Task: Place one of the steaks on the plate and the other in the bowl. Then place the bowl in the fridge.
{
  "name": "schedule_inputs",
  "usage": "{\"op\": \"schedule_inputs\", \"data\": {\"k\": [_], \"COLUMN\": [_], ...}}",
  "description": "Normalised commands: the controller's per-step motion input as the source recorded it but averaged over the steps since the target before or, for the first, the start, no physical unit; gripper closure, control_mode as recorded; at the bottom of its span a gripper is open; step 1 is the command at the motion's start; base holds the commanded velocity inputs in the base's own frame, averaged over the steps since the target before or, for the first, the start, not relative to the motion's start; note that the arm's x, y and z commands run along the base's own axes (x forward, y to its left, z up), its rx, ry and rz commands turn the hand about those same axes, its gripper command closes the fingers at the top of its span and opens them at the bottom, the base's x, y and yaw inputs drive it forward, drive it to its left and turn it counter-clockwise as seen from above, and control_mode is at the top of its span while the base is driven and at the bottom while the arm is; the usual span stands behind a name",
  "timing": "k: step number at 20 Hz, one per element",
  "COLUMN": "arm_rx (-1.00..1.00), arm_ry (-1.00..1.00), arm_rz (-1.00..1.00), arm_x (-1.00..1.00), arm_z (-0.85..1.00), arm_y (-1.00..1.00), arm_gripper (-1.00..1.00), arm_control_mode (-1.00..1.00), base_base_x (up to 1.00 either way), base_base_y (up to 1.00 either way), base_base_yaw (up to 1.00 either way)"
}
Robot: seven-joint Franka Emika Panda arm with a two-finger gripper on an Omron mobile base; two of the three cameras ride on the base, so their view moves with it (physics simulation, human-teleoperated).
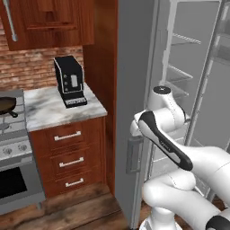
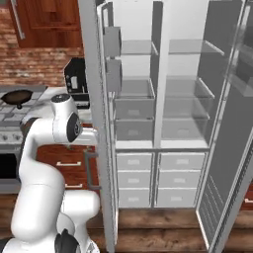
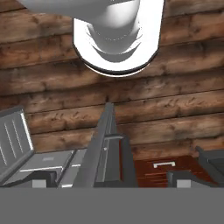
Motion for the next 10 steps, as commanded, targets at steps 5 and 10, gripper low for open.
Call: {"op": "schedule_inputs", "data": {"k": [5, 10], "arm_rx": [0.00, 0.00], "arm_ry": [0.00, 0.00], "arm_rz": [0.00, 0.00], "arm_x": [0.00, 0.00], "arm_z": [0.00, 0.00], "arm_y": [0.00, 0.00], "arm_gripper": [-1.00, -1.00], "arm_control_mode": [1.00, 1.00], "base_base_x": [-0.43, -0.50], "base_base_y": [1.00, 1.00], "base_base_yaw": [-0.34, -0.19]}}
